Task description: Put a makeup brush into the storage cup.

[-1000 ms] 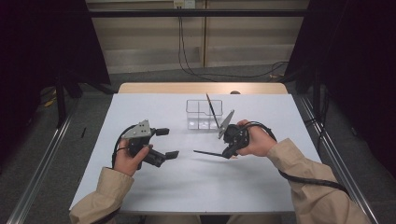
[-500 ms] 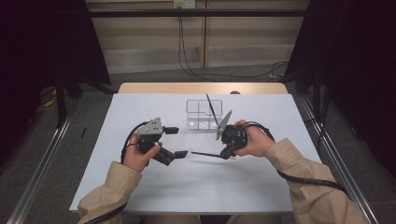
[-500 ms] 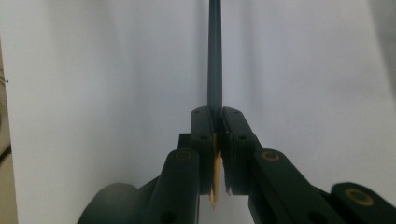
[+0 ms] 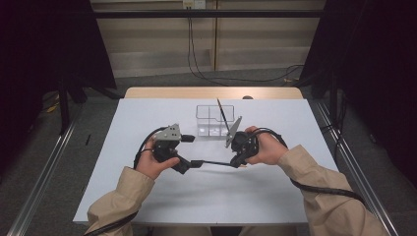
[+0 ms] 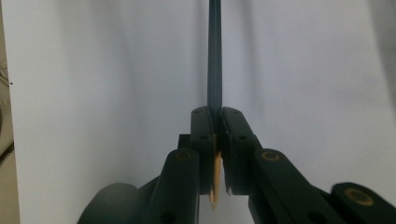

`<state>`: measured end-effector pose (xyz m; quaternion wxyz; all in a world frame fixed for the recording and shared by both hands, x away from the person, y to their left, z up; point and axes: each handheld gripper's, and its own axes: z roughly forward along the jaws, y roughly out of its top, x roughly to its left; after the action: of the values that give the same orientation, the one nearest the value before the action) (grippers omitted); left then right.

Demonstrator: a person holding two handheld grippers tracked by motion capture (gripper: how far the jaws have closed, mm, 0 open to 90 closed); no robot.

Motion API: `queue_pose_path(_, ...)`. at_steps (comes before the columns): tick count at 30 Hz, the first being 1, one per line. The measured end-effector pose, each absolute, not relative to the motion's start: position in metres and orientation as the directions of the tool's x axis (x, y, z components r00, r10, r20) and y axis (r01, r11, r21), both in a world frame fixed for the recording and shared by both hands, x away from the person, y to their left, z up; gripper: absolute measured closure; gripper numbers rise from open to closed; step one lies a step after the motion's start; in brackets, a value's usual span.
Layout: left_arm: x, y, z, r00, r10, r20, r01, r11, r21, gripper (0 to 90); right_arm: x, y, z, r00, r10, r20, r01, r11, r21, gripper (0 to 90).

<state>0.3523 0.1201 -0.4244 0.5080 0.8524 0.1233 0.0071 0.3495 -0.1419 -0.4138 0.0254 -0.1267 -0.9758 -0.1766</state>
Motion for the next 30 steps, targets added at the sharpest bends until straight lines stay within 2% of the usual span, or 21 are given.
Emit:
queue_pose_path(3,0.352,0.113,-0.425,0.974,0.206,-0.097,0.194,-0.529,0.826,3.5,0.35,-0.14,-0.413,-0.971,0.223,0.088,0.24,0.907,0.346,84.4)
queue_pose_path(7,0.353,0.108,-0.425,0.968,0.238,-0.076,0.205,-0.582,0.787,4.1,0.349,-0.137,-0.412,-0.972,0.217,0.089,0.234,0.909,0.345,84.4)
queue_pose_path(11,0.353,0.104,-0.425,0.971,0.231,-0.061,0.197,-0.632,0.75,6.5,0.349,-0.135,-0.412,-0.976,0.201,0.086,0.218,0.913,0.343,84.4)
queue_pose_path(30,0.355,0.095,-0.416,0.989,0.149,0.013,0.108,-0.768,0.632,32.2,0.346,-0.132,-0.406,-0.977,0.195,0.089,0.214,0.91,0.354,84.4)
